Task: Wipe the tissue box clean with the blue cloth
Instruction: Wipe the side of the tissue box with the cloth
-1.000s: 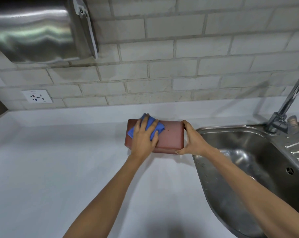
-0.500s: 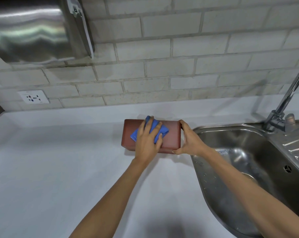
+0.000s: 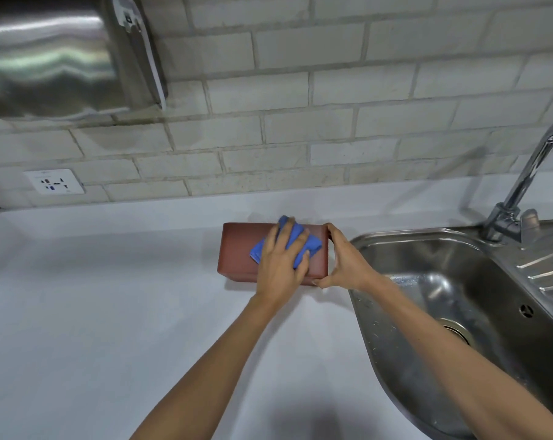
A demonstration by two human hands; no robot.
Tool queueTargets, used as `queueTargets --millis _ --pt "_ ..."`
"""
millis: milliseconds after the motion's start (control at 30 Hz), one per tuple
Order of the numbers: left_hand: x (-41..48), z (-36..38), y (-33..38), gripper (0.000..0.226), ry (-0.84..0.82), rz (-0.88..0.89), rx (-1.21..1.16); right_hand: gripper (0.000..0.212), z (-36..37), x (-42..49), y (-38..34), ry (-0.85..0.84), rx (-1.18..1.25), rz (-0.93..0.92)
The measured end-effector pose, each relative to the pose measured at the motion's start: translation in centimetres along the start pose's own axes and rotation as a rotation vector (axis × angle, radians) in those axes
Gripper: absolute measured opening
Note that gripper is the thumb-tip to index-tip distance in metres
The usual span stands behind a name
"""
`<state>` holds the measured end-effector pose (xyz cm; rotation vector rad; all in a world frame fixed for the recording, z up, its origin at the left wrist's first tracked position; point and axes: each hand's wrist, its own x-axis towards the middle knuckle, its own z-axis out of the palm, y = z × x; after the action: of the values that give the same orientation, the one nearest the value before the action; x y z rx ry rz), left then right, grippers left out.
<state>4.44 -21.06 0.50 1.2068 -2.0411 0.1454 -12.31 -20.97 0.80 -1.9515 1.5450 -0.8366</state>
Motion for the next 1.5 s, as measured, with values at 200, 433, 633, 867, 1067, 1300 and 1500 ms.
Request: queueTargets --millis 200,433,633,867,1067,1300,1500 --pt "-4.2 -1.7 -3.2 0.037 -0.016 0.103 -0.023 0.116 0.0 0.0 0.1 -0.014 0.012 0.007" --pt "2.2 0.1 0.4 0.041 0.072 -0.149 0.02 0.112 0.2 0.0 -0.1 0.014 0.022 -0.013" --pt "0.8 0.3 -0.2 0.042 0.052 -0.046 0.031 0.114 0.0 0.1 0.0 0.018 0.035 -0.018" --pt "-0.2 -0.7 -1.5 0.048 0.211 -0.498 0.011 0.112 0.1 0.6 0.4 -0.023 0.034 0.028" --pt "-3.7 2.3 1.9 0.045 -0.002 0.098 0.113 0.127 -0.4 1.1 0.8 -0.065 0.008 -0.001" --pt "-5.4 -0.6 -6.4 0.08 0.006 0.169 0.316 0.113 -0.3 1.1 0.9 -0.063 0.041 0.006" --pt "-6.9 -2.7 -7.2 0.051 0.085 -0.296 -0.056 0.106 0.0 -0.3 -0.1 -0.003 0.092 -0.022"
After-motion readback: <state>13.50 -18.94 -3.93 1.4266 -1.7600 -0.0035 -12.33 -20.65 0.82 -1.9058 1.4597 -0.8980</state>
